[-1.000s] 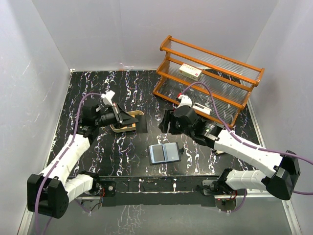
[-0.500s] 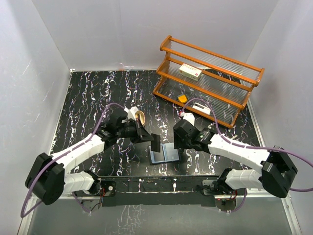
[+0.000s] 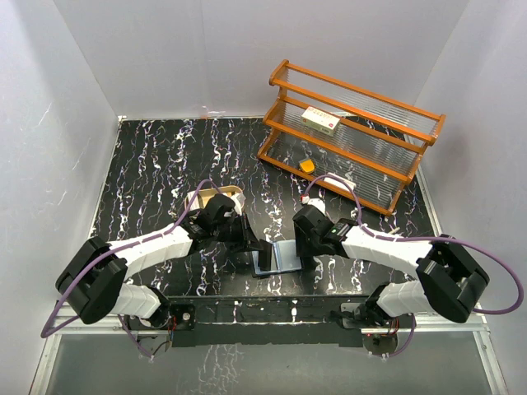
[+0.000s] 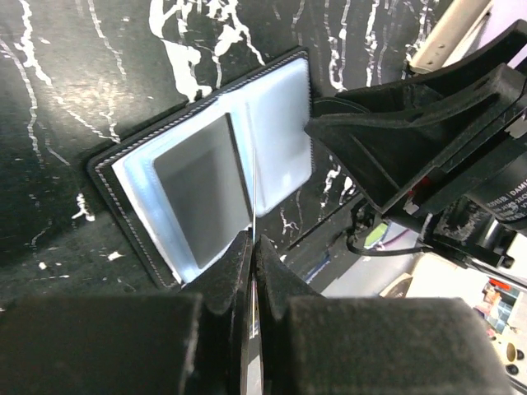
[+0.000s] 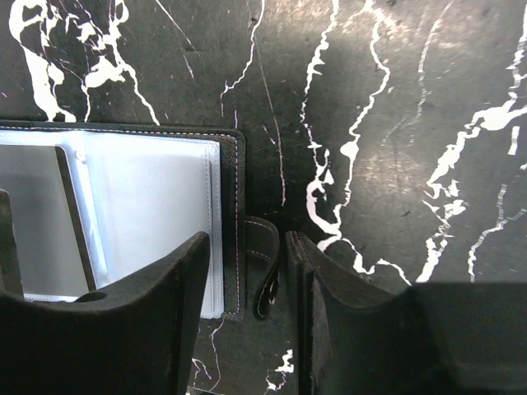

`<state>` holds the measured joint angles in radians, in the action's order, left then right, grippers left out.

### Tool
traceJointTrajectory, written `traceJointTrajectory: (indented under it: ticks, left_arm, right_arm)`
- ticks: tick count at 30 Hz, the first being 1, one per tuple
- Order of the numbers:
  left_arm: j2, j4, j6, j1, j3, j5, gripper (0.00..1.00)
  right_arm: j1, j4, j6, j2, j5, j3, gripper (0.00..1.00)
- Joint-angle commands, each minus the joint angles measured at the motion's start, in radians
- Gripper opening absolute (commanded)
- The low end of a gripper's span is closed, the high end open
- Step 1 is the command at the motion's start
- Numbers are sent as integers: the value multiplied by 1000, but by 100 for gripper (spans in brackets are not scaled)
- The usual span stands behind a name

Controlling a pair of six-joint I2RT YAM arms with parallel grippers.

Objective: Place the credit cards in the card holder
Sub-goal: Insert the credit card into the card holder.

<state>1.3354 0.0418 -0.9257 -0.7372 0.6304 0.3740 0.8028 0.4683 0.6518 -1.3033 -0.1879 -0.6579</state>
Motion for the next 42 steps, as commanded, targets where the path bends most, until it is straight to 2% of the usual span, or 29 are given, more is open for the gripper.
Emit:
traceJointTrajectory:
  ticks: [1, 8, 14, 21, 34, 42]
  left_arm:
    - [9, -52, 47, -5, 45, -49, 0]
    - [28, -58, 42, -5, 40, -41, 0]
    - [68, -38, 14, -5, 41, -16, 0]
    - [84, -60, -7, -5, 40, -45, 0]
    - [130, 83, -28, -5, -18, -2, 0]
    - [144, 33, 4, -5, -38, -67, 0]
  right_arm:
    - [-2, -108, -17, -23, 65, 26, 38]
    - [-2, -195, 11, -7, 142, 80, 31]
    - [-2, -186, 21, 4, 143, 89, 27]
    - [-1, -222, 60, 46, 185, 149, 27]
    - [1, -230, 69, 70, 164, 188, 26]
    - [0, -238, 75, 75, 169, 204, 26]
